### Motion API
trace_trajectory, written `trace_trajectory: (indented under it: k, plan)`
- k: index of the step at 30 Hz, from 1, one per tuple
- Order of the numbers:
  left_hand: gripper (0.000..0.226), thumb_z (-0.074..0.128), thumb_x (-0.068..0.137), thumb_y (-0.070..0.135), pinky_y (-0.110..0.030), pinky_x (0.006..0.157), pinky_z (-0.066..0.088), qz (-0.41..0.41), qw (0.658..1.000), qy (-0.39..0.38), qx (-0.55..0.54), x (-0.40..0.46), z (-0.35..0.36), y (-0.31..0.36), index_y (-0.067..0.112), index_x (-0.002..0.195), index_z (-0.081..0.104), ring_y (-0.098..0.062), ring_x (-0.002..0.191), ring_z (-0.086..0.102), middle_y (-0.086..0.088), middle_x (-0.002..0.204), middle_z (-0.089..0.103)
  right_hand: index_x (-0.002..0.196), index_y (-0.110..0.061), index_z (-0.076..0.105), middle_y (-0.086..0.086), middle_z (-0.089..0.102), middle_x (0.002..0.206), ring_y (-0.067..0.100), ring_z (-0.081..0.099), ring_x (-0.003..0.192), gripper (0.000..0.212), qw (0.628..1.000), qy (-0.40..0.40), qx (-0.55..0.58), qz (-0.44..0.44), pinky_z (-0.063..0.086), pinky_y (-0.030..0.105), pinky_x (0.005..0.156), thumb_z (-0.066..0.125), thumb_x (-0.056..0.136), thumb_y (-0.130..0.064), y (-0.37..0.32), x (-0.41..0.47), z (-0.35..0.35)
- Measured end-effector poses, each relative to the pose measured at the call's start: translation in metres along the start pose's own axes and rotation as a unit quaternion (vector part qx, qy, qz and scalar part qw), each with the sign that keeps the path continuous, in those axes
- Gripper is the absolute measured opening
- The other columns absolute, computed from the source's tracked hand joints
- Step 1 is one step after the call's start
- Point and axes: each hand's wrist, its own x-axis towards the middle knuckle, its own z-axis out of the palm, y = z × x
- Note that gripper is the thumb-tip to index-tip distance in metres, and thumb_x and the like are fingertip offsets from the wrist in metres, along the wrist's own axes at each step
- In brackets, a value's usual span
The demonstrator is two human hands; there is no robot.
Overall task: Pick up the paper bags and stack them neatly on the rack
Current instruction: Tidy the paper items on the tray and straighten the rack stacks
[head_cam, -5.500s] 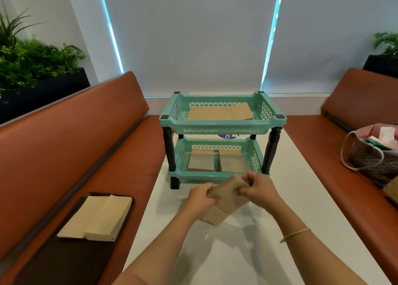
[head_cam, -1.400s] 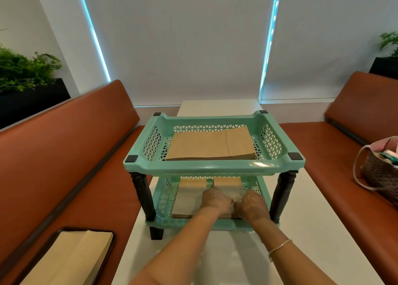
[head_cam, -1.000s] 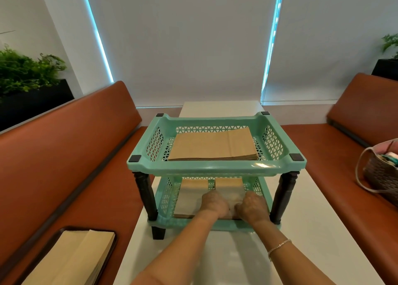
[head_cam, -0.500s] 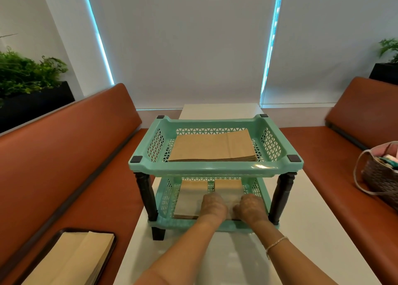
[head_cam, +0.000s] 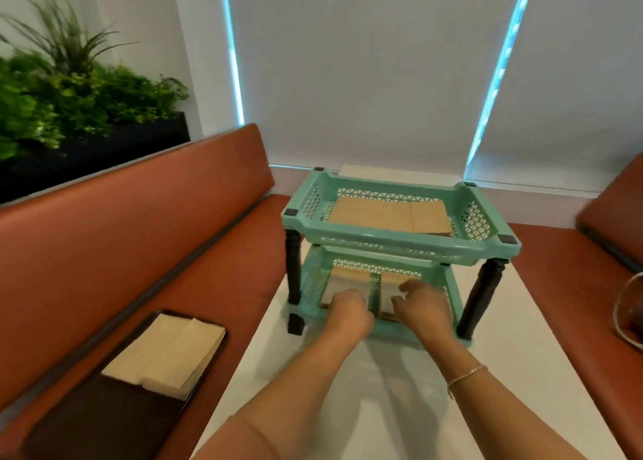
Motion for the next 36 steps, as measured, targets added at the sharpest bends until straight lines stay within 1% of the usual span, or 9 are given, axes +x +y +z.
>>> trace_trajectory:
  k: [3, 5, 9, 15, 19, 22, 28, 32, 36]
  plan:
    - [0.029, 0.052, 0.093, 0.017, -0.035, 0.086, 0.048, -0.006, 1.0, 0.023, 0.012, -0.021, -0.006, -0.024, 0.011, 0.12, 0.059, -0.031, 0.108, 0.058, -0.013, 0.119, 0.06, 0.109, -0.014, 0.067, 0.011, 0.069, 0.105, 0.027, 0.063, 0.096, 0.028, 0.998, -0.013, 0.011, -0.053, 0.05, 0.03, 0.078, 0.056, 0.083, -0.021, -0.021, -0.024, 0.021]
    - [0.027, 0.051, 0.093, 0.019, -0.034, 0.083, 0.048, -0.013, 0.999, 0.039, 0.01, -0.032, -0.011, -0.044, 0.012, 0.117, 0.061, -0.031, 0.107, 0.058, -0.012, 0.117, 0.061, 0.109, -0.016, 0.067, 0.01, 0.07, 0.103, 0.027, 0.064, 0.095, 0.029, 0.997, -0.031, 0.019, -0.074, 0.05, 0.03, 0.076, 0.056, 0.082, -0.019, -0.036, -0.039, 0.036]
    - [0.03, 0.054, 0.091, 0.024, -0.033, 0.086, 0.049, -0.063, 0.996, 0.07, -0.004, -0.054, -0.029, -0.092, 0.016, 0.119, 0.061, -0.027, 0.109, 0.058, -0.008, 0.119, 0.061, 0.101, -0.017, 0.069, 0.008, 0.07, 0.099, 0.026, 0.064, 0.091, 0.023, 0.991, -0.074, 0.018, -0.106, 0.046, 0.026, 0.068, 0.054, 0.083, -0.018, -0.066, -0.066, 0.069]
    - [0.029, 0.056, 0.091, 0.028, -0.034, 0.092, 0.05, -0.152, 0.985, 0.08, -0.031, -0.068, -0.063, -0.182, 0.011, 0.114, 0.064, -0.027, 0.108, 0.058, -0.009, 0.118, 0.063, 0.095, -0.021, 0.069, 0.003, 0.07, 0.093, 0.023, 0.064, 0.086, 0.02, 0.979, -0.141, 0.008, -0.15, 0.05, 0.028, 0.066, 0.054, 0.082, -0.02, -0.119, -0.098, 0.129]
    - [0.037, 0.057, 0.092, 0.032, -0.033, 0.098, 0.045, -0.235, 0.968, 0.055, -0.074, -0.059, -0.084, -0.25, 0.008, 0.119, 0.063, -0.027, 0.117, 0.054, -0.01, 0.122, 0.061, 0.09, -0.018, 0.069, 0.004, 0.069, 0.092, 0.023, 0.063, 0.084, 0.018, 0.966, -0.19, -0.011, -0.177, 0.047, 0.025, 0.065, 0.054, 0.082, -0.019, -0.158, -0.105, 0.173]
    - [0.04, 0.061, 0.088, 0.033, -0.034, 0.095, 0.049, -0.31, 0.939, 0.036, -0.141, -0.041, -0.089, -0.306, 0.007, 0.118, 0.062, -0.028, 0.112, 0.058, -0.012, 0.121, 0.061, 0.093, -0.016, 0.068, 0.005, 0.068, 0.095, 0.024, 0.061, 0.086, 0.018, 0.959, -0.231, -0.033, -0.161, 0.046, 0.026, 0.066, 0.054, 0.083, -0.019, -0.186, -0.099, 0.212]
    - [0.04, 0.053, 0.095, 0.025, -0.027, 0.087, 0.051, -0.418, 0.874, -0.008, -0.248, 0.011, -0.093, -0.409, 0.0, 0.126, 0.049, -0.024, 0.114, 0.057, -0.013, 0.127, 0.057, 0.109, -0.018, 0.065, 0.006, 0.066, 0.106, 0.023, 0.063, 0.095, 0.027, 0.932, -0.323, -0.065, -0.151, 0.052, 0.029, 0.074, 0.053, 0.085, -0.02, -0.24, -0.076, 0.311]
    - [0.036, 0.058, 0.091, 0.019, -0.029, 0.079, 0.051, -0.441, 0.839, -0.015, -0.318, 0.051, -0.086, -0.461, 0.0, 0.122, 0.057, -0.028, 0.112, 0.061, -0.015, 0.124, 0.061, 0.12, -0.019, 0.059, 0.003, 0.065, 0.112, 0.019, 0.062, 0.095, 0.033, 0.912, -0.371, -0.087, -0.149, 0.054, 0.029, 0.081, 0.056, 0.087, -0.026, -0.262, -0.06, 0.38]
    - [0.043, 0.057, 0.093, 0.015, -0.029, 0.086, 0.049, -0.508, 0.756, 0.005, -0.413, 0.081, -0.065, -0.497, 0.0, 0.132, 0.046, -0.028, 0.116, 0.055, -0.016, 0.132, 0.051, 0.125, -0.018, 0.055, 0.004, 0.062, 0.114, 0.02, 0.06, 0.1, 0.037, 0.903, -0.393, -0.109, -0.137, 0.051, 0.03, 0.079, 0.057, 0.089, -0.027, -0.268, -0.048, 0.433]
